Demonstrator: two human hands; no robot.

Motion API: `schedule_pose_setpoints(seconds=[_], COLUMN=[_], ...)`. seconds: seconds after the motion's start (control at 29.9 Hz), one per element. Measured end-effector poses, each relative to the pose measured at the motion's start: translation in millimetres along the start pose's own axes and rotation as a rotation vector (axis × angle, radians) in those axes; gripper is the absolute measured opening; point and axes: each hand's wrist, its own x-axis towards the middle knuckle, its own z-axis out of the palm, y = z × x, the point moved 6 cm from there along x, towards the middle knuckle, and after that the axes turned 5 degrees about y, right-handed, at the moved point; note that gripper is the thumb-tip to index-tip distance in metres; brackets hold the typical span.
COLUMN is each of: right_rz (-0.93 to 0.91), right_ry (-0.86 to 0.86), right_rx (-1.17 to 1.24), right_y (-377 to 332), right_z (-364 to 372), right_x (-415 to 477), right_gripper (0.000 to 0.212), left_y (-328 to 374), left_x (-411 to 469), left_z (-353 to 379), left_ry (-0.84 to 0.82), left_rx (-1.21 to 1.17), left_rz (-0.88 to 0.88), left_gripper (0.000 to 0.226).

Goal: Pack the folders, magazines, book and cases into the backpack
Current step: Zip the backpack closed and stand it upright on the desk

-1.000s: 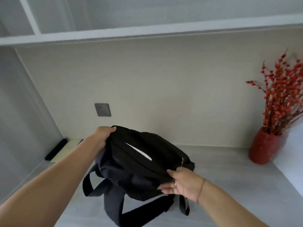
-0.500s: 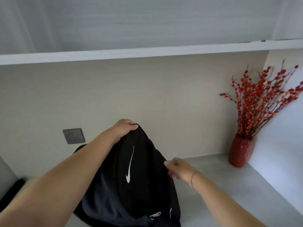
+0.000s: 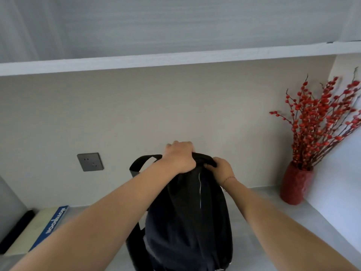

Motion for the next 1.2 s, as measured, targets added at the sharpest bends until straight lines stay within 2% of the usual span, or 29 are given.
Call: schedule_pose_setpoints(seconds=[0.07,0.13,0.27,0.37,0.43,0.54,0.6,0.7,0.94,1.04,1.1,1.2], right_rz=[0.078,0.145,0.304,0.438,0.506,0.516,0.490,0.417,0.304,0.193,0.109,0.082], right_ry=[0.109,0.197,0.335,0.403,0.428,0.438,0.433,0.396,0.387,0.346,0.248,0.086], right_rx=[-0.025,-0.050,-0.060,-0.007,0.003,0.012,0.005,0.037,0.120,0.137,0.118,0.126], right_y=[16,29,53,71,79,80,80,79,88,78,68,66], right_z=[-9,-19,-38,-49,-54,-59,-60,-63,-75,-72,-60,-33], right_x=[1,2,-3,-13,-19,-23,-24,-25,-52,-66,-76,-90], right_gripper=[0.022,0.020,0.027,0.028,0.028,0.029,0.028,0.025,0.022,0.030,0.039,0.042], left_y=[6,13,29,30,23,8,-1,-20,-94,-126,-147,-174], left_x=[-18,-41,-94,-134,-154,-162,-155,-140,-64,-20,-5,-21], left_z=[7,20,44,74,96,110,107,99,60,43,48,83], left_ry=[-0.011,-0.003,0.210,0.259,0.243,0.300,0.363,0.424,0.482,0.526,0.523,0.484], left_rx=[0.214,0.242,-0.007,-0.247,-0.349,-0.434,-0.376,-0.367,-0.540,-0.540,-0.590,-0.826], left_rz=[0.006,0.014,-0.007,-0.117,-0.189,-0.183,-0.149,-0.156,-0.232,-0.284,-0.323,-0.516], left_gripper=[0.065,0.088,0.112,0.125,0.119,0.079,0.053,0.032,0.019,0.028,0.034,0.051])
